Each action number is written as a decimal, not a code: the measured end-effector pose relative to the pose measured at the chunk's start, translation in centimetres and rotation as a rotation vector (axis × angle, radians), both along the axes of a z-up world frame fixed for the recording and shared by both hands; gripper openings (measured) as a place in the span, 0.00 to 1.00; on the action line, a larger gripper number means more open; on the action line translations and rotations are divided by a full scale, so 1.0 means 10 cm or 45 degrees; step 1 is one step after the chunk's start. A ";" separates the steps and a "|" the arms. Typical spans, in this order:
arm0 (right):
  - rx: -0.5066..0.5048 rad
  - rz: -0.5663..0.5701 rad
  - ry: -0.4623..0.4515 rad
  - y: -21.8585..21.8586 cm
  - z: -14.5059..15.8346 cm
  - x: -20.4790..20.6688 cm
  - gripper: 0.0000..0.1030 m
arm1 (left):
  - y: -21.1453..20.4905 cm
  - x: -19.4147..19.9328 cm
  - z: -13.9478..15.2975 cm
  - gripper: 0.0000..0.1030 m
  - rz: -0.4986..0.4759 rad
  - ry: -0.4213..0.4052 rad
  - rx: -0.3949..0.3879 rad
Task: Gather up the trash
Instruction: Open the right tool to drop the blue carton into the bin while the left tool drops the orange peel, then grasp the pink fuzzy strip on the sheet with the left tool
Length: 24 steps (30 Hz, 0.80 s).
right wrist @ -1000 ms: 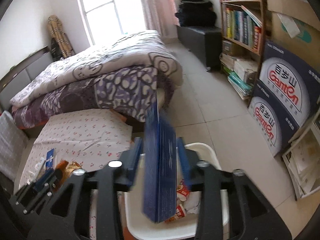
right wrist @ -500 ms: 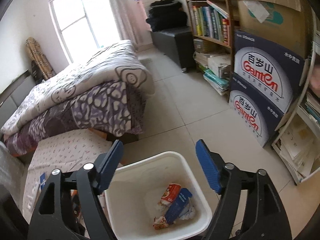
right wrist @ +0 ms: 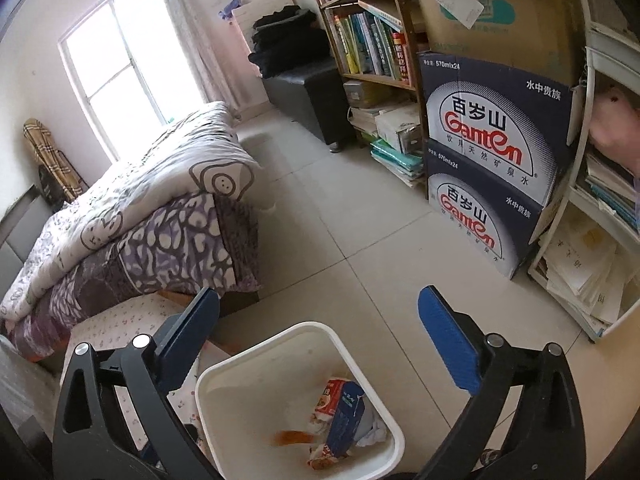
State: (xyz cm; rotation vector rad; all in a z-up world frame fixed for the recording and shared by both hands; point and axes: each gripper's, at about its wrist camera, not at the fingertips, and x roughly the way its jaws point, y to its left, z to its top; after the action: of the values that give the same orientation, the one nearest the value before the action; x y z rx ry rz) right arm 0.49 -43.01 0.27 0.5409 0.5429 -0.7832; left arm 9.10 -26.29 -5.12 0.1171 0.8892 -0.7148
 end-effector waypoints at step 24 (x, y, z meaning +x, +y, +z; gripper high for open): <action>0.057 0.158 0.115 0.42 -0.15 0.44 0.93 | 0.58 0.26 -0.28 0.69 0.069 0.030 0.265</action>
State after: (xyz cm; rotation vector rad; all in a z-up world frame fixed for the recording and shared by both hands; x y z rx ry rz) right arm 4.90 -38.78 -1.22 0.5100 0.6722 -0.6811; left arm 11.73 -20.52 -7.90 0.2695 0.9844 -0.5727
